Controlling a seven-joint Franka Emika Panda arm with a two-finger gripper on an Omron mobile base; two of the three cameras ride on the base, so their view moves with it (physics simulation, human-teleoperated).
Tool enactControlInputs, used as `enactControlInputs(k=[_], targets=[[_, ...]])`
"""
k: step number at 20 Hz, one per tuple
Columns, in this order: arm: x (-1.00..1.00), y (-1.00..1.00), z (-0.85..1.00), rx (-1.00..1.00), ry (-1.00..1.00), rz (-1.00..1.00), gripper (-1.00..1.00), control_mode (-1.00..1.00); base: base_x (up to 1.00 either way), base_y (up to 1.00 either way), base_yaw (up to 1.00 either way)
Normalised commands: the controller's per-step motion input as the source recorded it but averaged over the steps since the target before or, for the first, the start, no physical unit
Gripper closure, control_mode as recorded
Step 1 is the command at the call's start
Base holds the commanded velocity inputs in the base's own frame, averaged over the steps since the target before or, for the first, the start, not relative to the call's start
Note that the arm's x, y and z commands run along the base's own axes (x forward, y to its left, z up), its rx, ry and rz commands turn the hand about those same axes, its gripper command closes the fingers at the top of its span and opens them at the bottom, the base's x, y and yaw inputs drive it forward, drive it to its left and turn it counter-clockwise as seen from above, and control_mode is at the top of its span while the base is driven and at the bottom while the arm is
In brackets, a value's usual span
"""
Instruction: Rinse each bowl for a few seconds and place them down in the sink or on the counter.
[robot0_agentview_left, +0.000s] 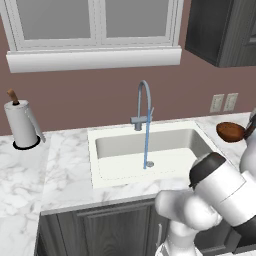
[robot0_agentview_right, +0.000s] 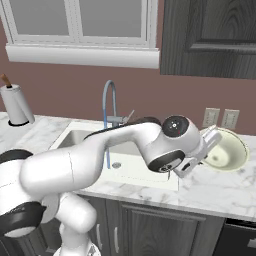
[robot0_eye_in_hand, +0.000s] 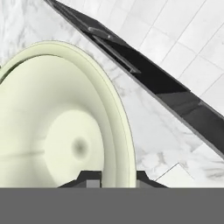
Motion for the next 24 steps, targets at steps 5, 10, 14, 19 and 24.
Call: enactControlInputs(k=[5, 10, 14, 19, 24], targets=[[-0.14, 0.55, 0.22, -0.09, 0.12, 0.11, 1.0, -1.0, 0.0, 0.0, 0.0], [-0.11, 0.65, 0.08, -0.1, 0.09, 0.1, 1.0, -1.0, 0.0, 0.0, 0.0], [-0.01, 0.62, 0.09, -0.1, 0.08, 0.12, 1.0, -1.0, 0.0, 0.0, 0.0], [0.0, 0.56, 0.01, -0.07, 0.07, 0.14, 1.0, -1.0, 0.0, 0.0, 0.0], [0.0, 0.58, 0.0, -0.02, 0.05, 0.12, 1.0, -1.0, 0.0, 0.0, 0.0]])
